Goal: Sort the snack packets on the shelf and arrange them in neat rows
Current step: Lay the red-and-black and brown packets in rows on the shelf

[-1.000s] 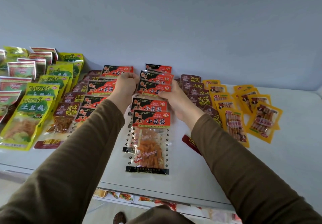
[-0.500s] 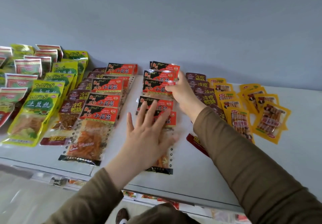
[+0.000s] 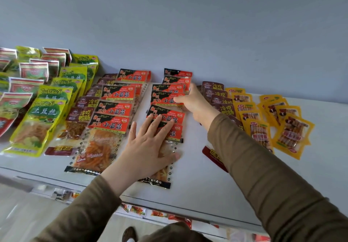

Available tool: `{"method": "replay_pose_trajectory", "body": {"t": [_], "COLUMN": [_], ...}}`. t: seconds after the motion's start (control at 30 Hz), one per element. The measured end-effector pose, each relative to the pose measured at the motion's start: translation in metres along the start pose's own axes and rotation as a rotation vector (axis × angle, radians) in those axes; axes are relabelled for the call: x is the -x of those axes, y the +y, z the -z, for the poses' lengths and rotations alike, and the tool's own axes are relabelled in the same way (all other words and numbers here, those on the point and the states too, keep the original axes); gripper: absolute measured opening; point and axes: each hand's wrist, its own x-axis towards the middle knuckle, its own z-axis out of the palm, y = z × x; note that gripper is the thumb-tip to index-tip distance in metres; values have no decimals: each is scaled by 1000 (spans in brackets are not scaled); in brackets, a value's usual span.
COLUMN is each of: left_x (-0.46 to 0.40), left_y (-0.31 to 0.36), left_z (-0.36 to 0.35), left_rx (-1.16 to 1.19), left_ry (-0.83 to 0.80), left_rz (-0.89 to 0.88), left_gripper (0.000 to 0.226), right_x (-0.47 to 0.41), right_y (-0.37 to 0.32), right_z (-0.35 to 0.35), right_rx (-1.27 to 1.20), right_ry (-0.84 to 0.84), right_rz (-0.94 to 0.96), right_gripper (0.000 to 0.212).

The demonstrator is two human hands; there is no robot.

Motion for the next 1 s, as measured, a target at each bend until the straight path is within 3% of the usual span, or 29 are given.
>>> {"method": "replay_pose_trajectory", "body": {"t": [0.17, 0.27, 0.53, 1.0], "left_x": [-9, -14, -15, -8], "left_y": [9, 14, 8, -16], "left_z": [5, 0, -7, 3], "left_rx": [9, -4, 17, -14], "left_ry": [55, 48, 54, 68], "left_rz": [38, 68, 52, 42], "left_gripper": [92, 86, 82, 84], "right_x": [1, 1, -3, -1], "right_y": [-4, -7, -11, -13], "right_z": [0, -5, -22, -45], "right_rx": [-69, -161, -206, -142], "right_ry": [124, 136, 209, 178], "right_rz": [62, 7, -87, -2], "right_gripper": [37, 33, 58, 53]}}
